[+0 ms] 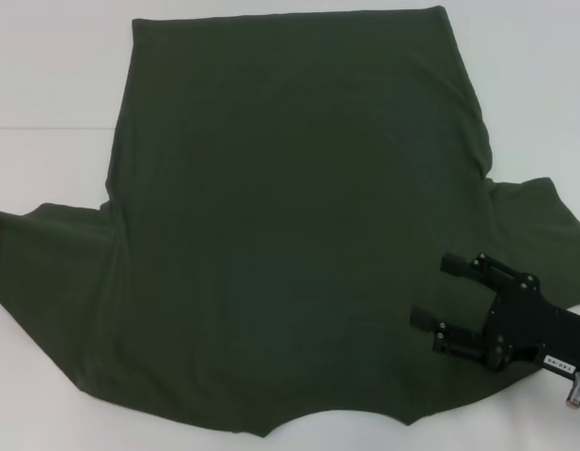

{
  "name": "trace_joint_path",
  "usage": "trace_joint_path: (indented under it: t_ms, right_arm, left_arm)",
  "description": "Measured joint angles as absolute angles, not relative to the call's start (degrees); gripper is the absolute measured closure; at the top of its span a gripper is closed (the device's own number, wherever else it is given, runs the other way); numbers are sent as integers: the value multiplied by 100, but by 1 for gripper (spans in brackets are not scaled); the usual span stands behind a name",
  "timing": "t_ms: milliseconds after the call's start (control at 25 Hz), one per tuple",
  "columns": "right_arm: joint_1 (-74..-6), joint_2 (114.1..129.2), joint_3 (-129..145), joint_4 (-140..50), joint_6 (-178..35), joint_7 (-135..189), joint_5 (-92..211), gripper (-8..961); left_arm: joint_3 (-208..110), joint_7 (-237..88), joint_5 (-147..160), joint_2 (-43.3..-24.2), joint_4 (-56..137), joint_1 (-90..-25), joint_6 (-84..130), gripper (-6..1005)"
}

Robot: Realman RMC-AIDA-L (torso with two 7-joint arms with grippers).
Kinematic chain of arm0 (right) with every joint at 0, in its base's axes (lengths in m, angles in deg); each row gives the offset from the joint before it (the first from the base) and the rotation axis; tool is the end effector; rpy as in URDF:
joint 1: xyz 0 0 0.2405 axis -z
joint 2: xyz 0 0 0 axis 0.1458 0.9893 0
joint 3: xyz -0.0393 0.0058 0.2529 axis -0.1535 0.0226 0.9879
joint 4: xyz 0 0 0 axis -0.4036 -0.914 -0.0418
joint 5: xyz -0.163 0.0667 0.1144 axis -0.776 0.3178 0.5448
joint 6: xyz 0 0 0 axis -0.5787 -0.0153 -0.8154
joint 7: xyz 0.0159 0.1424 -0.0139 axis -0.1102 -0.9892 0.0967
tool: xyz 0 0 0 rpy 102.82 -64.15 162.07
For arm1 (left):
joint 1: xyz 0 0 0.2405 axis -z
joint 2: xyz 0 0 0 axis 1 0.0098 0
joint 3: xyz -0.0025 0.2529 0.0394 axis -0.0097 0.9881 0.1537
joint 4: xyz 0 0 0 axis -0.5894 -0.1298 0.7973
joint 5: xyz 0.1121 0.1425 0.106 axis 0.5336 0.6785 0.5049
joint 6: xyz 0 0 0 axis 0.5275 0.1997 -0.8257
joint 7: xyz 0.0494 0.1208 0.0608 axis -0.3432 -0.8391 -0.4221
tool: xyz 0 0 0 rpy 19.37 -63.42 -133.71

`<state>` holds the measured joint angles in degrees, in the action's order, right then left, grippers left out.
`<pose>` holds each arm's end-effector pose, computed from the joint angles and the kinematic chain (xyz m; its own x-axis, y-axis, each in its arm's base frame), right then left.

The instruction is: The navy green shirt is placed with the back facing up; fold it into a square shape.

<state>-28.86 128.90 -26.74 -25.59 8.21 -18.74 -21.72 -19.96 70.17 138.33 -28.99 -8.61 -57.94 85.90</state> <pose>0.2984 0.2752 -0.0273 0.7350 -0.1067 -0.6696 -0.4298 -0.8372 -0.3383 -0.3496 0.3767 0.1258 0.1743 0.8087 0.5618 0.9320 0.0486 -0.3591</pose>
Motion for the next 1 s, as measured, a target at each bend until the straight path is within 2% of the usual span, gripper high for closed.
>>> trace_joint_path:
  t_ms: [280, 440, 760, 1000]
  right_arm:
    - [-2887, 12889, -2674, -2559, 821, -1877, -2172, 69]
    - [-2886, 12893, -2678, -2559, 821, -1879, -2172, 68]
    - [-2899, 12898, -2685, -2561, 821, -1880, -2172, 69]
    - [-2904, 12899, -2677, -2564, 821, -1880, -2172, 69]
  left_arm:
    - [-1996, 7052, 13797, -2938, -868, -5710, 8782, 989]
    - [-1995, 7195, 13773, -3035, -872, -5501, 9035, 988]
    - [-1947, 7256, 13650, -3444, -841, -5077, 9209, 986]
    - [-1966, 7207, 13424, -3786, -701, -5008, 9029, 985]
